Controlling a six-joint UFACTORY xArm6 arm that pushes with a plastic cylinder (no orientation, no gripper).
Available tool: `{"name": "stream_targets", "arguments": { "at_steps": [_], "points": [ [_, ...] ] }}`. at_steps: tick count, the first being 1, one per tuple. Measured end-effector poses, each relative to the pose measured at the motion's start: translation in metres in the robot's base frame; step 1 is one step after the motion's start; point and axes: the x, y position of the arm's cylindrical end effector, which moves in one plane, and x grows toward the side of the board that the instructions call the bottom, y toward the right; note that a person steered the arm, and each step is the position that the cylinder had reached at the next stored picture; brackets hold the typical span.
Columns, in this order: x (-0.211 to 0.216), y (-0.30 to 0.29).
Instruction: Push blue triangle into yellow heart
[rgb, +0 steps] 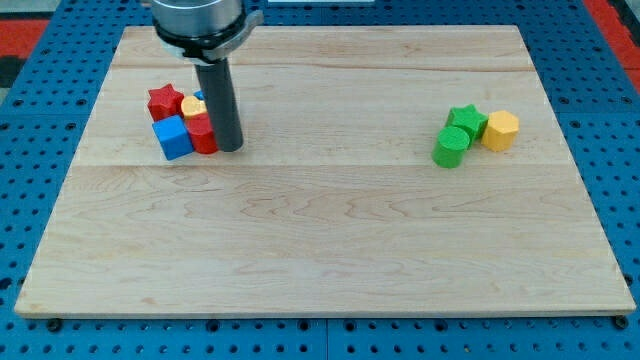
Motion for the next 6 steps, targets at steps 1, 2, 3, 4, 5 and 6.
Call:
{"name": "stream_targets", "arguments": {
  "at_steps": [1,2,3,4,5,6],
  "points": [
    [0.0,-0.008],
    [0.0,0.048],
    [-0.028,0.098],
    [-0.082,0.095],
    [-0.099,0.035],
    [-0.098,-0.021]
  ]
}}
